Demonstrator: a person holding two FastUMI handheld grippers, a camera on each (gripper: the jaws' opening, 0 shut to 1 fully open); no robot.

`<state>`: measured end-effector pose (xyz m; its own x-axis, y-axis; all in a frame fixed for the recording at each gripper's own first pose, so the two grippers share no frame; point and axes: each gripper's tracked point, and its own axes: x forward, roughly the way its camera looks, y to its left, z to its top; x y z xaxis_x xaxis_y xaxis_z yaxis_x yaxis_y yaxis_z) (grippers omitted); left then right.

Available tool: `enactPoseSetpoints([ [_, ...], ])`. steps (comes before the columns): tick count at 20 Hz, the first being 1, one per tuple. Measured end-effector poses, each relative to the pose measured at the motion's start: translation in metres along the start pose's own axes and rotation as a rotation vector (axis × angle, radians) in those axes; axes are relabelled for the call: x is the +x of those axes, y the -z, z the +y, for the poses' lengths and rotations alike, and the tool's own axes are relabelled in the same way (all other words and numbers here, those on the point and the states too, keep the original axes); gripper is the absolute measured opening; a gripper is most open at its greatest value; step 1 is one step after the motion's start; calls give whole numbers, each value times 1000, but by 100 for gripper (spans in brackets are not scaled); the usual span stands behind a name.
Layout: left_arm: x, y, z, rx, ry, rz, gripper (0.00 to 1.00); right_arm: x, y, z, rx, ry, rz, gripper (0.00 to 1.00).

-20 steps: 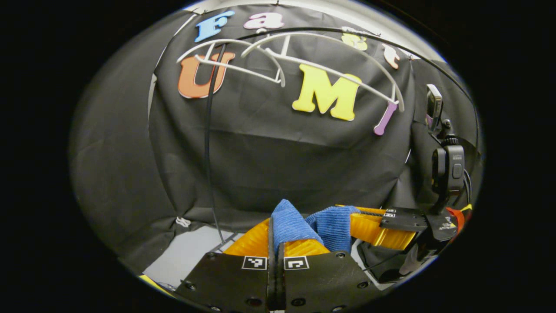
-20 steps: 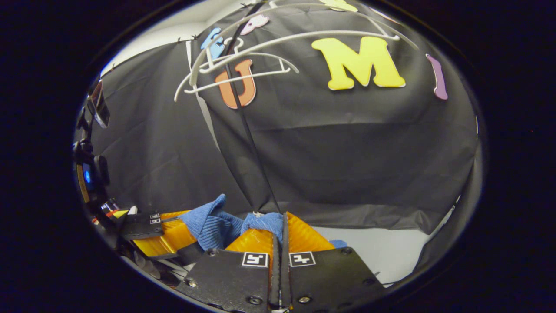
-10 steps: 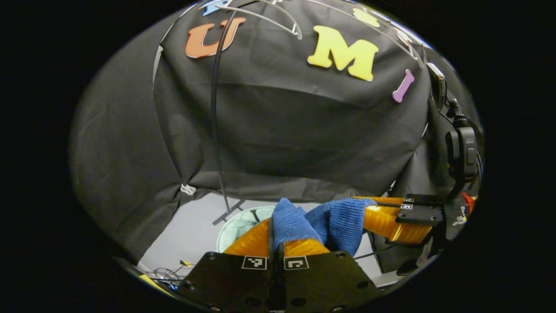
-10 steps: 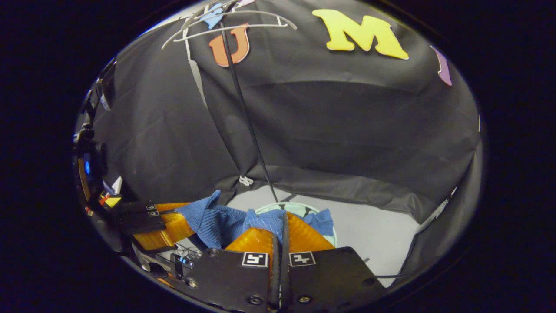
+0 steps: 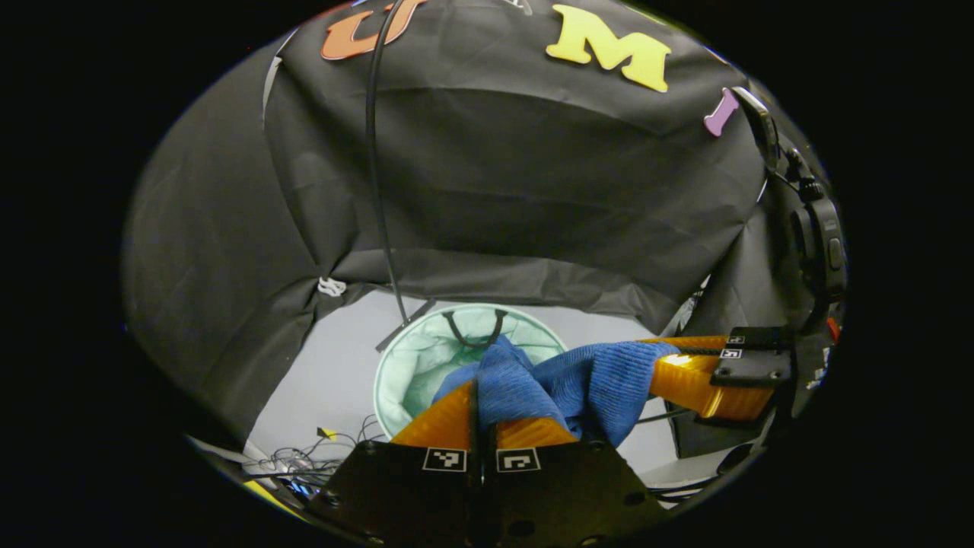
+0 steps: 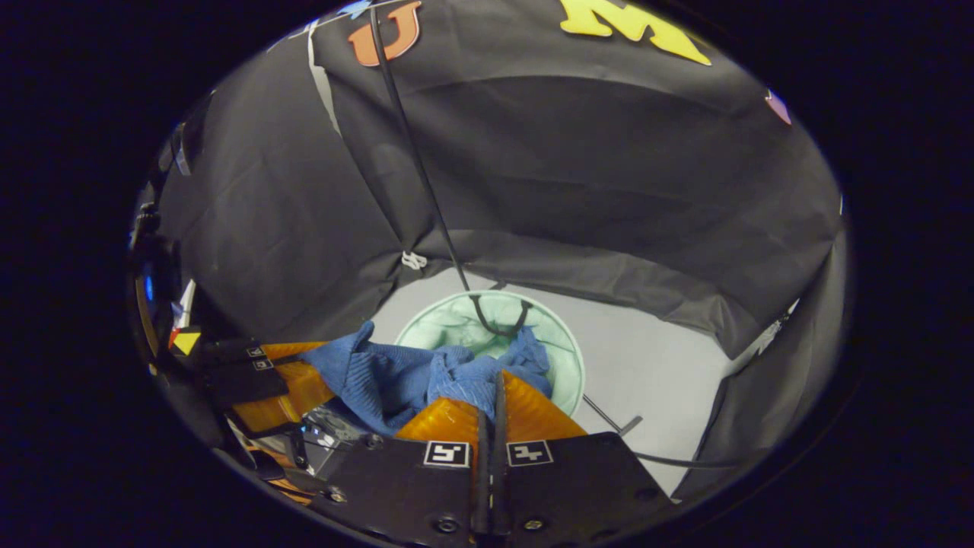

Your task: Grasp the clothes on the hanger with both hands and then place them into the laundry hamper below.

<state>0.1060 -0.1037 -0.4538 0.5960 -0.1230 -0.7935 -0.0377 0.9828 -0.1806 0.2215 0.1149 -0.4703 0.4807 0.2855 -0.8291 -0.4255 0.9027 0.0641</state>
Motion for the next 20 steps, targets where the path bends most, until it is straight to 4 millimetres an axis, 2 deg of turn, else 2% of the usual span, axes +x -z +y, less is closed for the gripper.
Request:
enactPoseSetpoints([
  [3, 3, 9, 2, -1, -20, 41, 0, 3, 10, -4, 15, 16, 48, 5],
  [6, 1, 9, 0, -16, -23, 49, 0, 1, 10, -6, 7, 33, 56, 5],
  [10, -2, 14, 12, 36, -58, 64, 2, 2, 10, -16, 4, 64, 48, 9],
  [11, -2, 17, 15, 46, -64, 74, 6, -4, 8, -15, 15, 67, 38, 19],
  [12, -4, 17, 13, 46, -49, 73, 0, -6, 8, -16, 28, 70, 33, 32],
  [14, -4, 18, 5, 40, -16, 57, 49, -13, 8, -17, 39, 86, 24, 53],
  [15, -7, 19, 7, 47, -19, 52, 74, -14, 9, -20, 36, 97, 21, 58],
  [16, -10, 17, 10, 61, -32, 44, 99, -14, 12, -21, 37, 105, 24, 59],
  [18, -14, 14, 10, 82, -41, 38, 97, -18, 17, -19, 52, 106, 29, 64],
  [20, -16, 18, 10, 85, -41, 36, 97, -22, 24, -18, 54, 108, 21, 64],
])
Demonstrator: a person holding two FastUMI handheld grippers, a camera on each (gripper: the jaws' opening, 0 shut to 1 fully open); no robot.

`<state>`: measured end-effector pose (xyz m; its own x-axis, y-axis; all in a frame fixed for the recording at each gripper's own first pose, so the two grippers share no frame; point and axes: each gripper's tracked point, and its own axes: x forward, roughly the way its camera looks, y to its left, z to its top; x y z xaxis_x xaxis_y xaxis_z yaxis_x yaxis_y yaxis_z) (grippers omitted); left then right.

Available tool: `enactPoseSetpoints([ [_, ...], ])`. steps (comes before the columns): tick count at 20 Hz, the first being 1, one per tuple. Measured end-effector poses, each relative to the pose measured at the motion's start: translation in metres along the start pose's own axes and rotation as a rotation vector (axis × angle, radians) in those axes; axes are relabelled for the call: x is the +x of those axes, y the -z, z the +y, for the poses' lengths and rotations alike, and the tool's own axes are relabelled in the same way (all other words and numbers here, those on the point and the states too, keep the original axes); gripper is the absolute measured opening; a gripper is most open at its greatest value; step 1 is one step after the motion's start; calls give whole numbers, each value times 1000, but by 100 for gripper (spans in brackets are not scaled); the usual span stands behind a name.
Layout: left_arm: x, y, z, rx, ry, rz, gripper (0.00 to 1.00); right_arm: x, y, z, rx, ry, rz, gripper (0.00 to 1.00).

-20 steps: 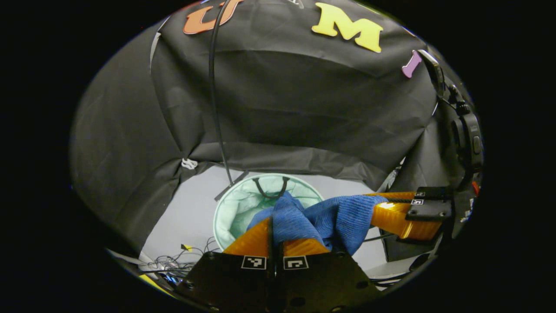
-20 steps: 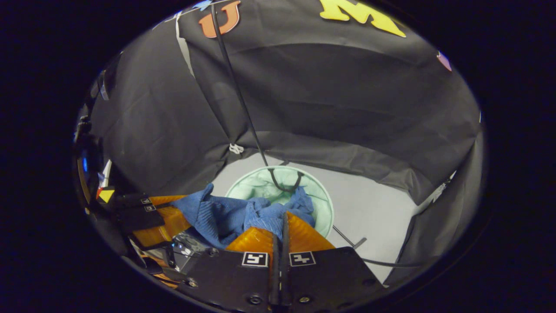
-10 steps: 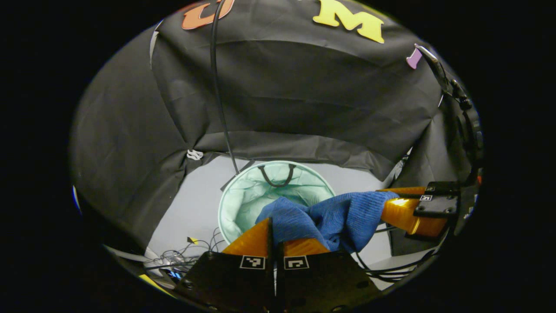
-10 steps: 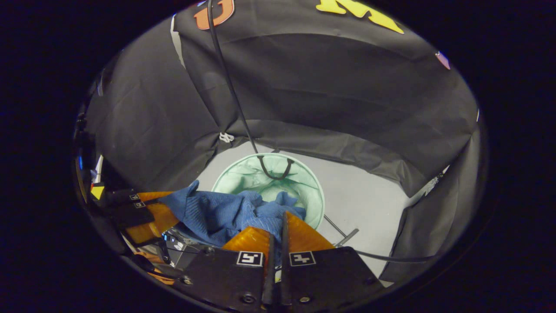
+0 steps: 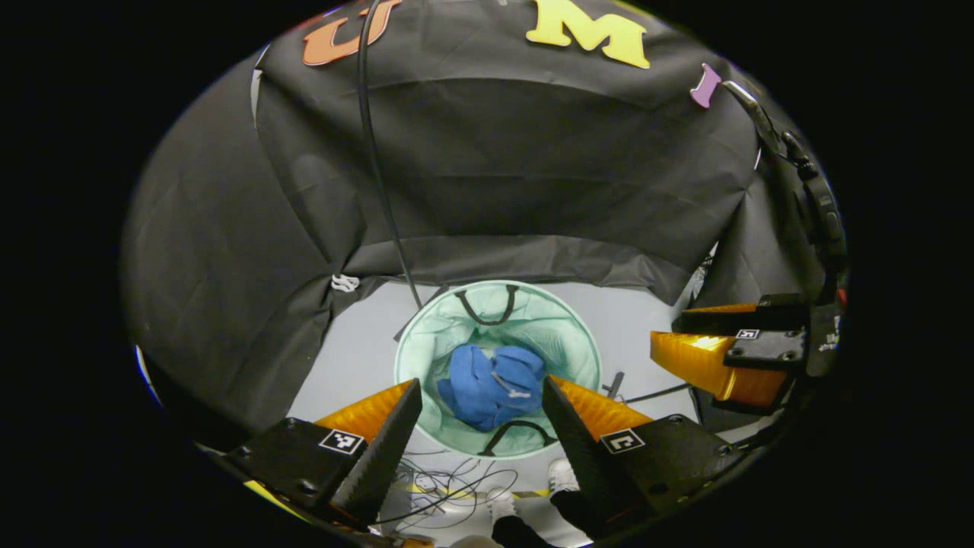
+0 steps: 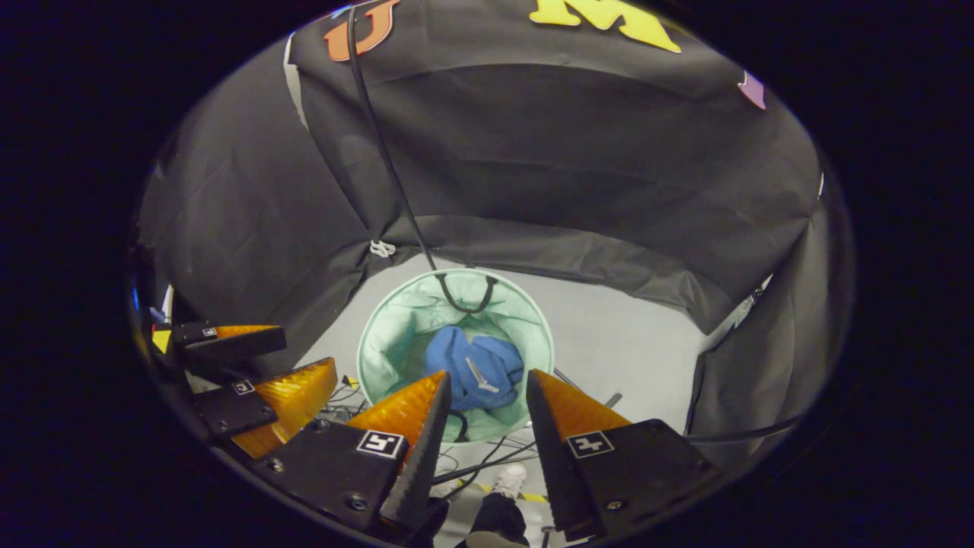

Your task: Grasp the clothes on the hanger with both hands and then place them into the laundry hamper below.

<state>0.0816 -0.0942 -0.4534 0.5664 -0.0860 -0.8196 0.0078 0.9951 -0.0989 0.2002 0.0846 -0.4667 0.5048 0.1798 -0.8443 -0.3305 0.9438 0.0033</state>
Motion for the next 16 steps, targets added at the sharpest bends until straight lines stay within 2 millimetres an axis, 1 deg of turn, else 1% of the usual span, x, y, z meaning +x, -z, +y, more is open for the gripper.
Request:
enactPoseSetpoints([
  [2, -7, 6, 2, -3, 2, -3, 97, -4, 5, 5, -8, 8, -7, 64],
  [3, -10, 8, 3, -3, 2, -5, 97, -9, 8, 5, -11, 12, -11, 64],
  [4, -13, 8, 4, -2, 1, -8, 97, -14, 9, 6, -11, 14, -15, 64],
  [5, -17, 8, 5, -1, 1, -16, 100, -18, 10, 10, -10, 17, -22, 64],
  [6, -22, 6, 7, -2, 1, -26, 97, -24, 9, 13, -7, 17, -29, 64],
  [7, -29, 4, 9, -2, -1, -43, 97, -29, 9, 13, -4, 18, -42, 67],
  [8, -37, -2, 13, -2, -8, -65, 100, -40, 5, 13, -2, 22, -60, 67],
  [9, -47, -8, 14, -4, -7, -91, 97, -51, 1, 15, -1, 28, -82, 64],
  [10, -59, -16, 14, -8, 5, -115, 97, -62, -6, 17, 1, 37, -109, 67],
  [11, -71, -23, 15, -11, 16, -146, 100, -71, -11, 18, 3, 46, -136, 64],
  [12, -83, -32, 17, -9, 22, -176, 97, -84, -14, 19, -3, 57, -157, 65],
  [13, -97, -40, 21, -4, 22, -207, 97, -100, -19, 22, -8, 65, -185, 69],
  [14, -108, -46, 26, 1, 22, -237, 97, -114, -27, 24, -13, 81, -221, 68],
  [15, -119, -54, 30, 4, 26, -270, 100, -128, -34, 26, -20, 98, -258, 69],
  [16, -130, -59, 34, 11, 27, -307, 97, -145, -42, 26, -27, 126, -297, 69],
])
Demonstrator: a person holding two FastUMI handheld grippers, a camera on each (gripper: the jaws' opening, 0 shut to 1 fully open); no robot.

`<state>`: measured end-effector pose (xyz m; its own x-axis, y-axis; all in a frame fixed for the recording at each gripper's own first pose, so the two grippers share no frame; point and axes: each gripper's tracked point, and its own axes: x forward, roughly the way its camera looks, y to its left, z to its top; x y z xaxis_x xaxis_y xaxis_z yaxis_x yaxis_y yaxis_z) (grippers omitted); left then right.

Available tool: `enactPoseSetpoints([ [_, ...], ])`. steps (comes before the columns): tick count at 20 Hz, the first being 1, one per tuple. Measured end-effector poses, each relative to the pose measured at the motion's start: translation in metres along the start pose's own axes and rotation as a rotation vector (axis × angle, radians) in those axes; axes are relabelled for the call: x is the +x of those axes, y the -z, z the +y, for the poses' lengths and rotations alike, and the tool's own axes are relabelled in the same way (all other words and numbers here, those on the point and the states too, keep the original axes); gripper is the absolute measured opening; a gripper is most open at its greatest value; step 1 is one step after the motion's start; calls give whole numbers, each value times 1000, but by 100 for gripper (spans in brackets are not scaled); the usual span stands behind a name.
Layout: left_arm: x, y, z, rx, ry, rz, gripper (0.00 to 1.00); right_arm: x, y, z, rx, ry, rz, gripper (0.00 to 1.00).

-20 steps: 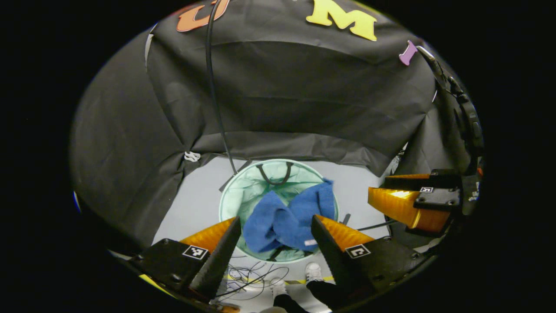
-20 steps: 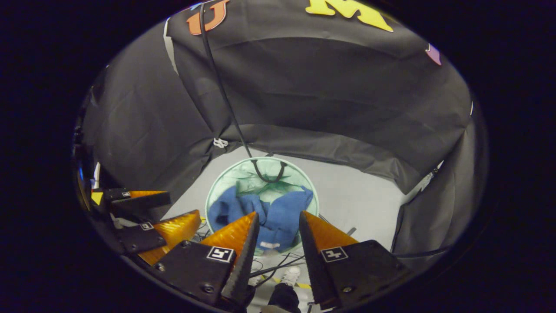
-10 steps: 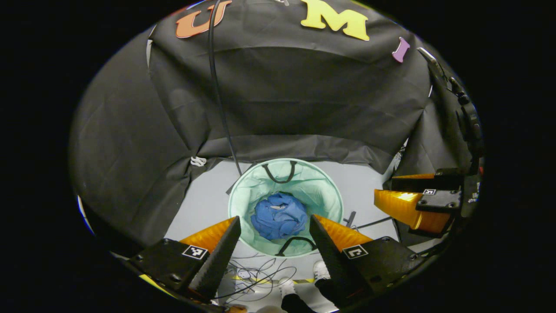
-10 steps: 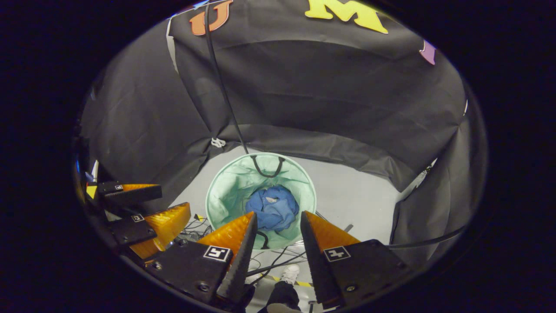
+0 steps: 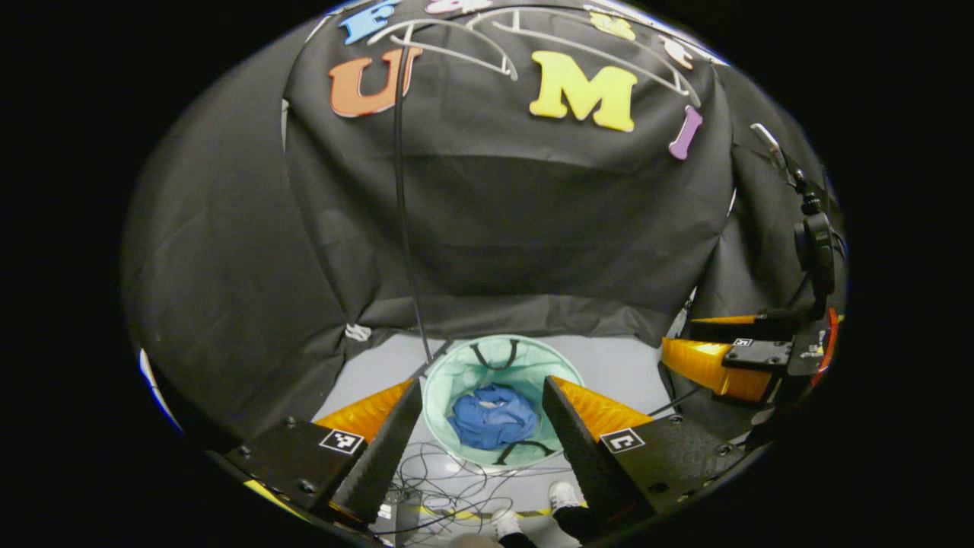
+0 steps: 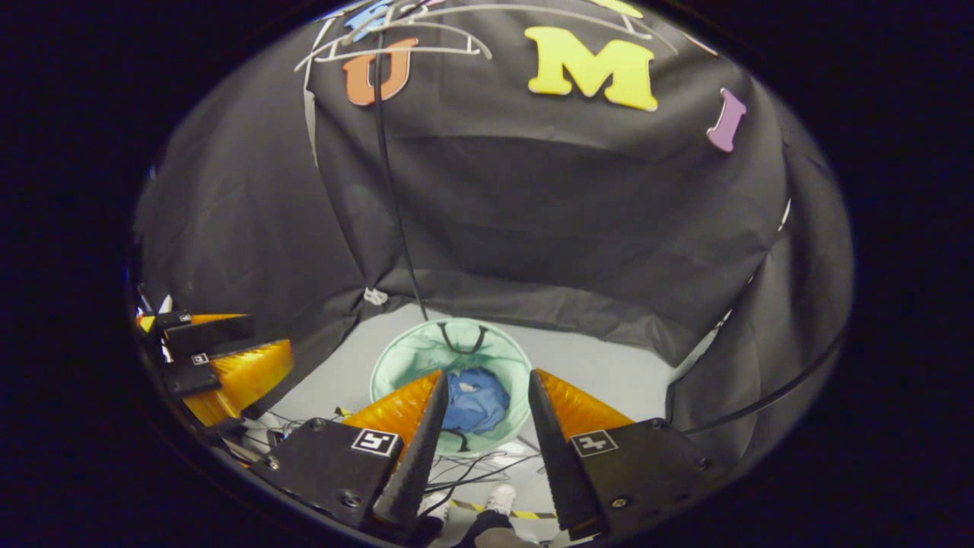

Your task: Grasp the clothes on the hanger with both hands and then place them into the laundry hamper below.

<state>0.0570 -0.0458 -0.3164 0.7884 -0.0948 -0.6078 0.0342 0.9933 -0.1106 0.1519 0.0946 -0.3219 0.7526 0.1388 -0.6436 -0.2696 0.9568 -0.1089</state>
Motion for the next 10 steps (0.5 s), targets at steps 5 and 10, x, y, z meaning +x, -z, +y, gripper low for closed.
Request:
enactPoseSetpoints([
  [5, -51, -58, 13, 50, -16, -161, 97, -64, -56, 1, -3, 45, -187, 84],
  [10, -112, -128, 20, 71, -53, -336, 97, -151, -125, -1, 26, 54, -397, 84],
])
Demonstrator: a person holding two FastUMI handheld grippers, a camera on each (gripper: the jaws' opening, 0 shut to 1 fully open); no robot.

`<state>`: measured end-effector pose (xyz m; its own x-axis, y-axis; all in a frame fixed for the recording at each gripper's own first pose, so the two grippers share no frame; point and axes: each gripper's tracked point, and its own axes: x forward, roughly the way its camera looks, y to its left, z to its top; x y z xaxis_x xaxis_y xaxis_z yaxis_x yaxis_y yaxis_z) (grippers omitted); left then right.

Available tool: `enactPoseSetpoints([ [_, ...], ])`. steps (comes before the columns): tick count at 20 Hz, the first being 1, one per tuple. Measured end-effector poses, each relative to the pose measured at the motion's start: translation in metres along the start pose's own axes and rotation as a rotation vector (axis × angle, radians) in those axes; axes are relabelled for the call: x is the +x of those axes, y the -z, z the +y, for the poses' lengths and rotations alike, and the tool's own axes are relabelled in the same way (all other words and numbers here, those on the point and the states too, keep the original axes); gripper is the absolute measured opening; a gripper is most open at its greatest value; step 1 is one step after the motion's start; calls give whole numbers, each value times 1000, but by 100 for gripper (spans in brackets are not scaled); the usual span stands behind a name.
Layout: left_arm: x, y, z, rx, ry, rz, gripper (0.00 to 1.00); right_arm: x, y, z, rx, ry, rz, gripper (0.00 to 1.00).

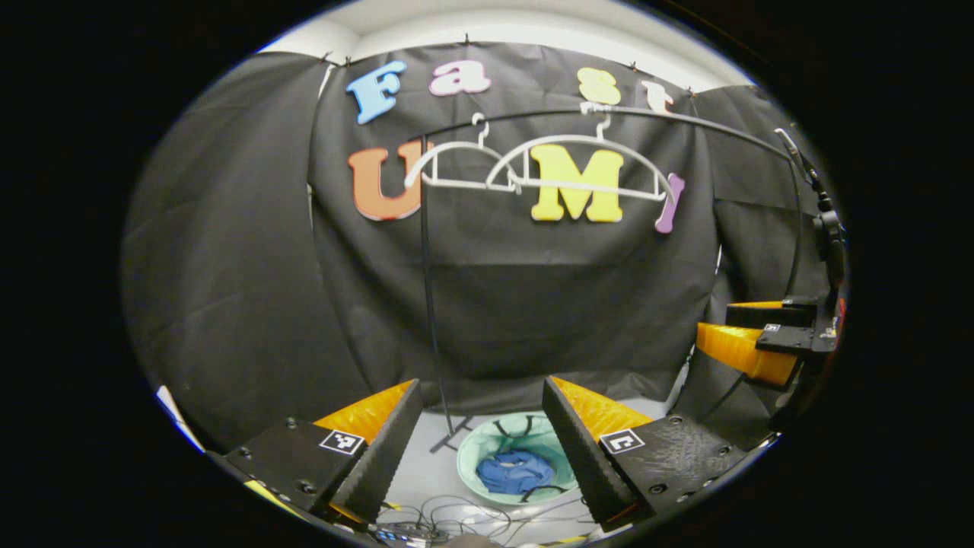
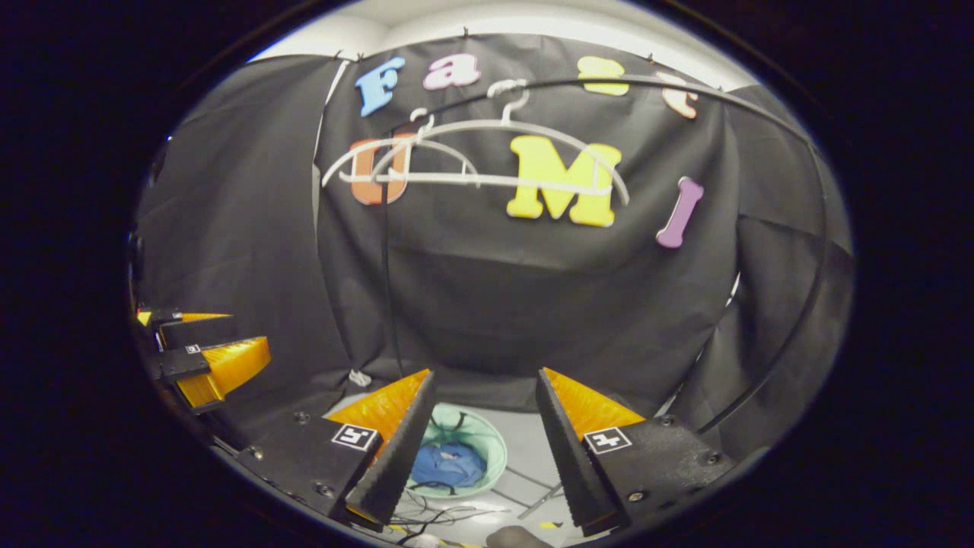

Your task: Grasp the clothes on the hanger with both hands and then place them into the laundry hamper below.

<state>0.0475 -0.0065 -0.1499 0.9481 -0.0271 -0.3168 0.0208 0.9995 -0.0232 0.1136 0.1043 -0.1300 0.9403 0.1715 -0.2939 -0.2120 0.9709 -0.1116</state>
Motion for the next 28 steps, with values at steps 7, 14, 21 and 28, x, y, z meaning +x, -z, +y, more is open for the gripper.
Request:
enactPoseSetpoints([
  [7, -55, -71, 1, -23, -37, -184, 96, -65, -75, -12, 74, -27, -211, 100],
  [14, -100, -125, 6, 43, -90, -298, 100, -109, -112, -32, 131, -39, -335, 100],
  [21, -129, -123, 14, 7, -145, -341, 99, -133, -99, -49, 106, -14, -367, 100],
  [28, -123, -129, 15, 17, -109, -361, 98, -133, -95, -47, 115, -19, -350, 100],
])
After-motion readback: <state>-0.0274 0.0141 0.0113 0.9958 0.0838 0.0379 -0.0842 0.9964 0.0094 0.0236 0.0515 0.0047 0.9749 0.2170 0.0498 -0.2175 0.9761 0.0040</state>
